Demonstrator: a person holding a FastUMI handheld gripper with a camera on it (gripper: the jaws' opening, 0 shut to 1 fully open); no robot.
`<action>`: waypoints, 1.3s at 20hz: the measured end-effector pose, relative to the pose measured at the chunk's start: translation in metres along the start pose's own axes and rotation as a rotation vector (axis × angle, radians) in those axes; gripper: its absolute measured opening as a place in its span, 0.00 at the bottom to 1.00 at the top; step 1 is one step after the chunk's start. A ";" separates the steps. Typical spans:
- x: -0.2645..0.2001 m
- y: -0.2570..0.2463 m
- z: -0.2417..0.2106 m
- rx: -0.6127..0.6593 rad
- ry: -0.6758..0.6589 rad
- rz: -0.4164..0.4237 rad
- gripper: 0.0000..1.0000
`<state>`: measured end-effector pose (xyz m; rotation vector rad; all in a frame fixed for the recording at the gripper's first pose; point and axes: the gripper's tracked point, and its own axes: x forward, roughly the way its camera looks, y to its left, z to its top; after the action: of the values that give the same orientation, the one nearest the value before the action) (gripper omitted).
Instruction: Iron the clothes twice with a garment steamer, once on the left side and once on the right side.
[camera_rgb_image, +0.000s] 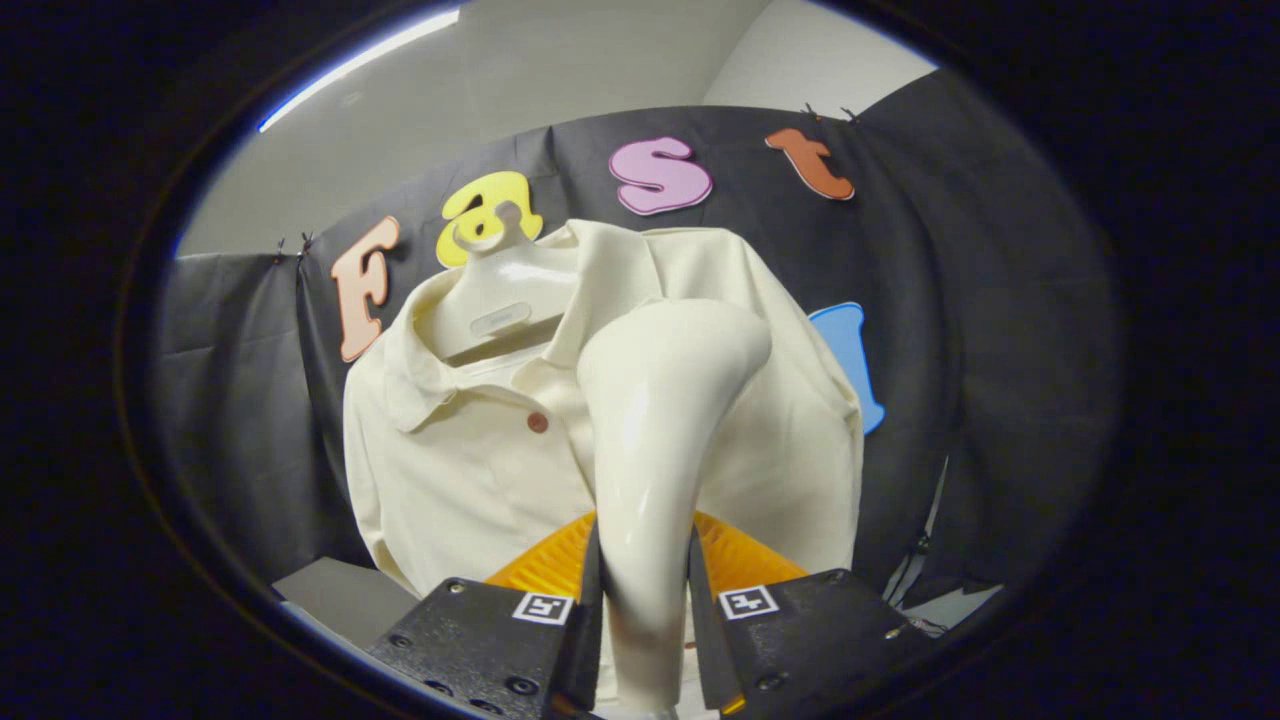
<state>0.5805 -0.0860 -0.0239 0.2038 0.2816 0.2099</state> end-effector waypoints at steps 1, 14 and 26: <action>-0.001 0.000 -0.006 0.011 0.010 0.003 0.39; -0.033 -0.060 -0.152 0.037 0.184 -0.038 0.39; -0.050 -0.089 -0.234 0.114 0.253 -0.010 0.39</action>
<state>0.4805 -0.1429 -0.2515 0.2893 0.5462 0.2099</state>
